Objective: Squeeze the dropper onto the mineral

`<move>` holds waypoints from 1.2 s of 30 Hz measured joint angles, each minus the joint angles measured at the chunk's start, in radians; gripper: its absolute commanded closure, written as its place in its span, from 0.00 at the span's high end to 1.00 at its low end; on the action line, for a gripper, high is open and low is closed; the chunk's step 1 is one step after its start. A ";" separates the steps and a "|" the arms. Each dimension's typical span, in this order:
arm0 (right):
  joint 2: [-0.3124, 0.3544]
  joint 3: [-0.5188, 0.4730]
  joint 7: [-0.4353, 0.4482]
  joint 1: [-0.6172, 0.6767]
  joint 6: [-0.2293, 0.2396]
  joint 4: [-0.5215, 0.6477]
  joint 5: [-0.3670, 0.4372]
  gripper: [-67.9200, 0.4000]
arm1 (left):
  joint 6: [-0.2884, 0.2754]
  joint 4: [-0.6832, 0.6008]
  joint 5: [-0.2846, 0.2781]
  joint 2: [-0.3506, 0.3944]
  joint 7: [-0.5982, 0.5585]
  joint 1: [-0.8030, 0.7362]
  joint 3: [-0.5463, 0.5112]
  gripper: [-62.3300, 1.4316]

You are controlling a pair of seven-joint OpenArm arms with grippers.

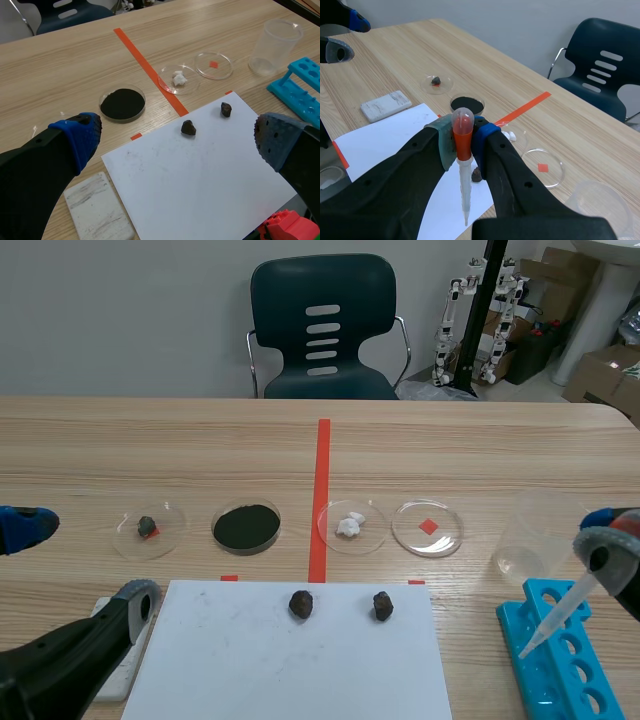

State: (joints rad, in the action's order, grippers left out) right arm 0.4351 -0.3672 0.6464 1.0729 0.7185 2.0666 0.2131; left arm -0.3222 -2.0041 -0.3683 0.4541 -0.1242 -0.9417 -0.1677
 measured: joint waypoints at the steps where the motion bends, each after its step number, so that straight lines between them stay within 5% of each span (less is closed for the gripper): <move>1: 0.000 0.000 0.000 0.000 0.000 0.000 0.000 0.10 | 0.000 0.000 0.000 0.000 0.000 0.000 0.000 1.00; 16: 0.000 0.001 -0.031 -0.031 0.000 0.000 0.000 0.10 | 0.000 0.000 0.000 0.000 0.000 0.000 0.000 1.00; 26: -0.018 0.013 -0.166 -0.259 0.000 -0.035 0.001 0.10 | 0.000 0.000 0.000 0.000 0.000 0.000 0.000 1.00; 36: -0.037 0.225 -0.246 -0.581 0.000 -0.240 0.000 0.10 | 0.000 0.000 0.000 0.000 0.000 0.000 0.000 1.00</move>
State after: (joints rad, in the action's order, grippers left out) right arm 0.3985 -0.1425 0.4007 0.4919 0.7181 1.8267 0.2134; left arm -0.3222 -2.0041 -0.3683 0.4541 -0.1242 -0.9417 -0.1677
